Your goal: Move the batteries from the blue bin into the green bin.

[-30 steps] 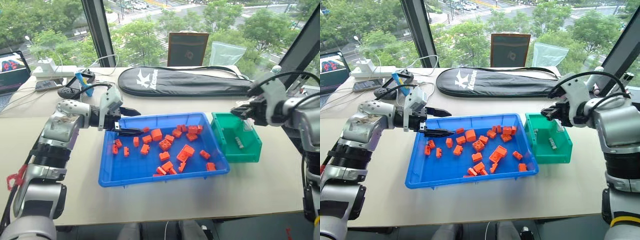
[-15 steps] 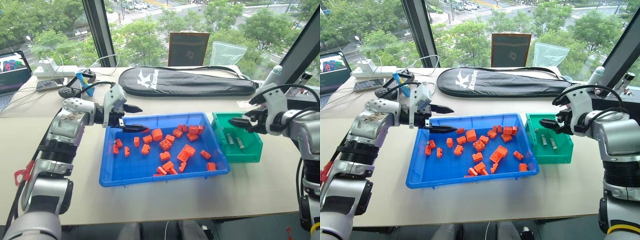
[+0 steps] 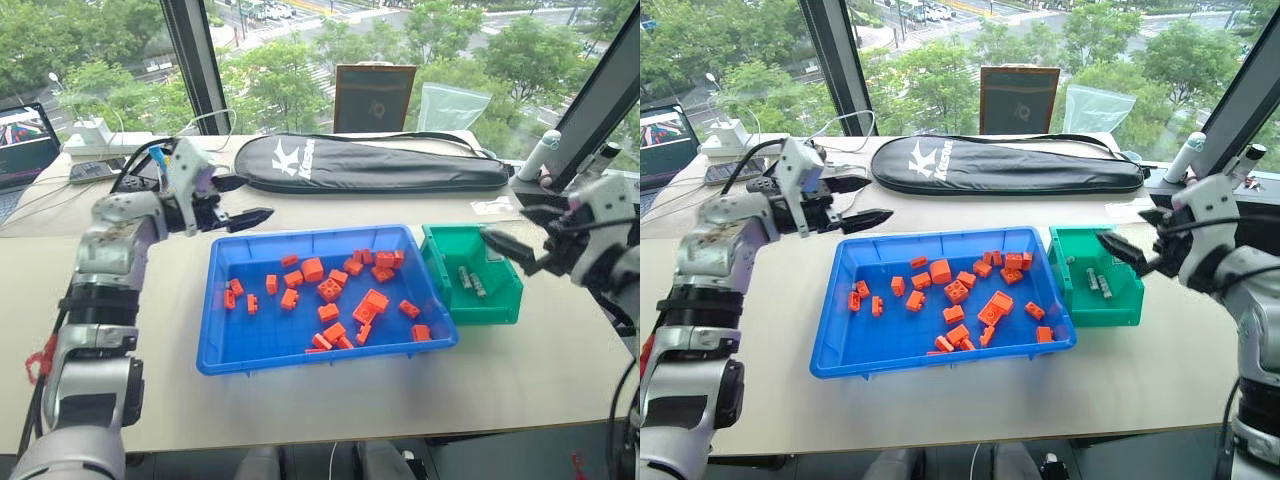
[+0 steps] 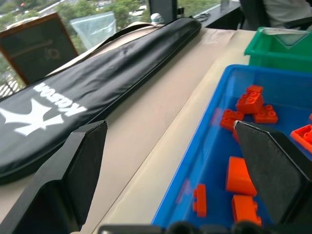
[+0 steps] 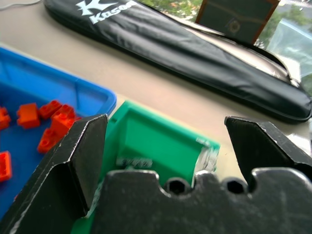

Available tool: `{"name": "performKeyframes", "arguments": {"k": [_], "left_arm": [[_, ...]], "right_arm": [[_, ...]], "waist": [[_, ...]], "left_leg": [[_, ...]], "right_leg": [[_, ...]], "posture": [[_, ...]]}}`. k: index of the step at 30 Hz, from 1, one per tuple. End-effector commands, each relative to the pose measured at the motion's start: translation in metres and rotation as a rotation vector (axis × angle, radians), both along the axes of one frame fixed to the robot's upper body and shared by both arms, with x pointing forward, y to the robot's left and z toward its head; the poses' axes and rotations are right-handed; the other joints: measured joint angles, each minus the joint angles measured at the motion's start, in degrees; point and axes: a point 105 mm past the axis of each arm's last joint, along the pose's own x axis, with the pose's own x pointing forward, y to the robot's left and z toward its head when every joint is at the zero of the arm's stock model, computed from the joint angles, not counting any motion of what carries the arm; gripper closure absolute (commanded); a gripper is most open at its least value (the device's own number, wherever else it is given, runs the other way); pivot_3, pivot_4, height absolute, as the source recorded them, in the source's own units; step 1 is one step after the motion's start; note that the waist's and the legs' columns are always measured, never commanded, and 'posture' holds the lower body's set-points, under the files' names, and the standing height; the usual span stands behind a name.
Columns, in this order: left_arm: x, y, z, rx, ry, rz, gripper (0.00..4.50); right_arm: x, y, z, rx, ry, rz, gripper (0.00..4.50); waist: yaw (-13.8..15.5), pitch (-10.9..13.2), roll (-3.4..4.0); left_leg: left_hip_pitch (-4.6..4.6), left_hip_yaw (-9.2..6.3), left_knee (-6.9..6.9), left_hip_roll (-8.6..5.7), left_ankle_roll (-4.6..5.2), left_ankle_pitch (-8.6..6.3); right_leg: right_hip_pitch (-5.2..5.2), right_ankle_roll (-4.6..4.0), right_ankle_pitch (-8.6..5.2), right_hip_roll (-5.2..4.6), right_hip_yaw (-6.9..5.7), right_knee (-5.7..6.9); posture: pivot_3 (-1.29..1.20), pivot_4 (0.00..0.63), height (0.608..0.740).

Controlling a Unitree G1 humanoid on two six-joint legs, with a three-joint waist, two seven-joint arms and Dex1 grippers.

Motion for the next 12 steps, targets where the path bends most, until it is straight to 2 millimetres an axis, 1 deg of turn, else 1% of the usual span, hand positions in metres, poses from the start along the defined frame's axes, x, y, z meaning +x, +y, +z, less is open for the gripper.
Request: {"name": "performKeyframes", "arguments": {"k": [1,4,7,10,12], "left_arm": [[-0.009,0.015,0.012,-0.043,-0.053,0.059,0.0],[-0.014,0.023,0.005,-0.084,-0.036,0.1,0.0],[-0.017,0.025,-0.001,-0.104,-0.012,0.11,0.0],[-0.021,0.025,-0.008,-0.088,0.015,0.104,0.0],[-0.024,0.028,-0.008,-0.102,0.028,0.102,0.0]], "right_arm": [[-0.015,-0.006,0.018,0.031,-0.082,0.001,0.03],[-0.019,-0.011,0.008,0.059,-0.062,-0.016,0.03],[-0.017,-0.011,0.001,0.05,-0.046,-0.022,0.03],[-0.013,-0.011,-0.002,0.054,-0.049,-0.025,0.03],[-0.011,-0.011,-0.002,0.061,-0.055,-0.027,0.03]], "waist": [[0.08,0.0,0.0],[0.07,0.0,0.0],[0.07,0.0,0.0],[0.07,0.0,0.0],[0.04,0.0,0.0]], "left_leg": [[0.01,0.0,0.0,0.0,0.0,0.0],[0.1,-0.01,0.01,0.02,-0.01,0.0],[0.13,0.0,0.01,0.02,-0.01,0.01],[0.15,0.03,0.01,0.01,-0.01,0.01],[0.16,0.03,0.01,0.02,-0.01,0.01]], "right_leg": [[0.01,0.0,0.0,-0.01,0.0,0.02],[0.11,0.0,0.0,0.01,0.01,0.04],[0.14,0.0,0.0,0.01,0.01,0.03],[0.14,0.01,0.01,0.01,0.02,0.04],[0.14,0.01,0.01,0.02,0.02,0.03]], "posture": [[0.0,0.15,0.74],[0.0,0.15,0.74],[0.0,0.15,0.74],[0.0,0.15,0.74],[0.0,0.15,0.74]]}}
